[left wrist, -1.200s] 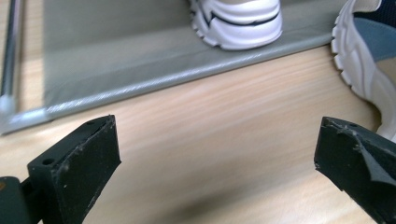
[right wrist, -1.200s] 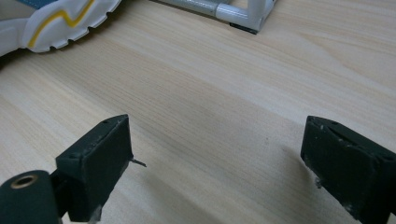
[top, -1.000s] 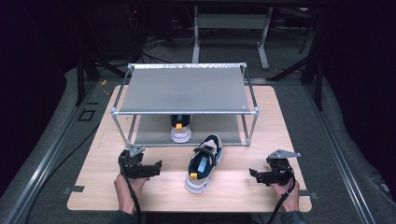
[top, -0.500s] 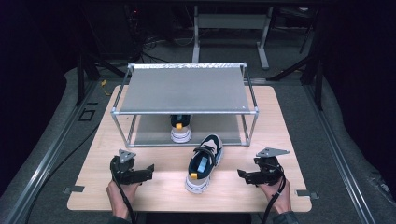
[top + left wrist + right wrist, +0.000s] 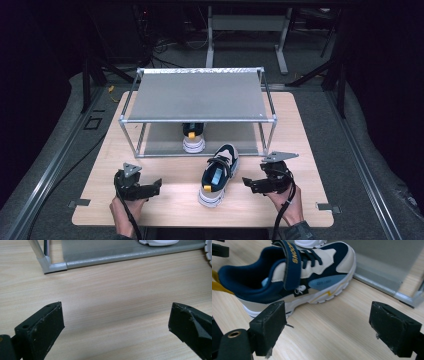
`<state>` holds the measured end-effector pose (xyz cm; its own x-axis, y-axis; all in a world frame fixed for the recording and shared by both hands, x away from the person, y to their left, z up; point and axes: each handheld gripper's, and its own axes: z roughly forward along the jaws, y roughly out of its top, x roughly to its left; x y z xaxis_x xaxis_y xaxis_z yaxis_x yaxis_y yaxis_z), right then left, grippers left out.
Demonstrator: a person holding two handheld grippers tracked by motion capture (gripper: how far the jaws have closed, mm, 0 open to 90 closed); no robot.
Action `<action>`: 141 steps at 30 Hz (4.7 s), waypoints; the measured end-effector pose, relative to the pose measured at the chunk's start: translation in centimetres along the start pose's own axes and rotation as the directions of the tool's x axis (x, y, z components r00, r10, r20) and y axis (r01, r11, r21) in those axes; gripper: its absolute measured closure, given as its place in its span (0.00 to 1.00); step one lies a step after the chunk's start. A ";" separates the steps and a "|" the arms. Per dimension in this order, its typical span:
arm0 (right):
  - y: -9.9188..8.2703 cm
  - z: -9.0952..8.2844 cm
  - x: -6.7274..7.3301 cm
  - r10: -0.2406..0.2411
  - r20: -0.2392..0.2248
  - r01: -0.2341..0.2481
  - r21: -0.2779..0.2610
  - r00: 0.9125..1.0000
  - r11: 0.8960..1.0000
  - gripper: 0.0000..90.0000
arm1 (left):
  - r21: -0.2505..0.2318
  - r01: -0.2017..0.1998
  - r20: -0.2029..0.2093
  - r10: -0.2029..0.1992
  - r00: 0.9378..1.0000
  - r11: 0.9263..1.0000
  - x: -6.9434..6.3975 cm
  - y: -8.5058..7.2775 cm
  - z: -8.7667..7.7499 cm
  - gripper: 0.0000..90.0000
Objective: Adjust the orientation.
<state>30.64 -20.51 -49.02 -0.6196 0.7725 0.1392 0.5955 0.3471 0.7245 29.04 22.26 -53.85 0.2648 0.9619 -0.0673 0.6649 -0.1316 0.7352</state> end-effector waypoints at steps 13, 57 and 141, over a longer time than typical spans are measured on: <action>3.5 2.9 4.0 -0.035 -0.073 0.039 0.054 0.997 0.998 0.27 | 0.017 0.007 0.012 -0.007 1.000 1.000 0.0 -0.4 -0.1 0.01; 3.2 4.4 3.4 -0.047 0.047 0.041 0.135 0.998 0.990 0.31 | 0.021 0.017 0.043 -0.017 0.999 1.000 -0.6 -1.1 -0.2 0.02; -3.5 4.2 4.5 0.062 0.181 -0.049 -0.078 0.982 0.996 0.26 | 0.013 0.026 0.050 -0.026 0.998 1.000 -0.9 -1.7 -0.1 0.01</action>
<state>27.92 -16.05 -53.82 -0.4786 0.8760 0.0595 0.5831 0.2664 0.7674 27.62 21.62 -55.01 0.2819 0.9519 -0.1201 0.6803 -0.1100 0.7246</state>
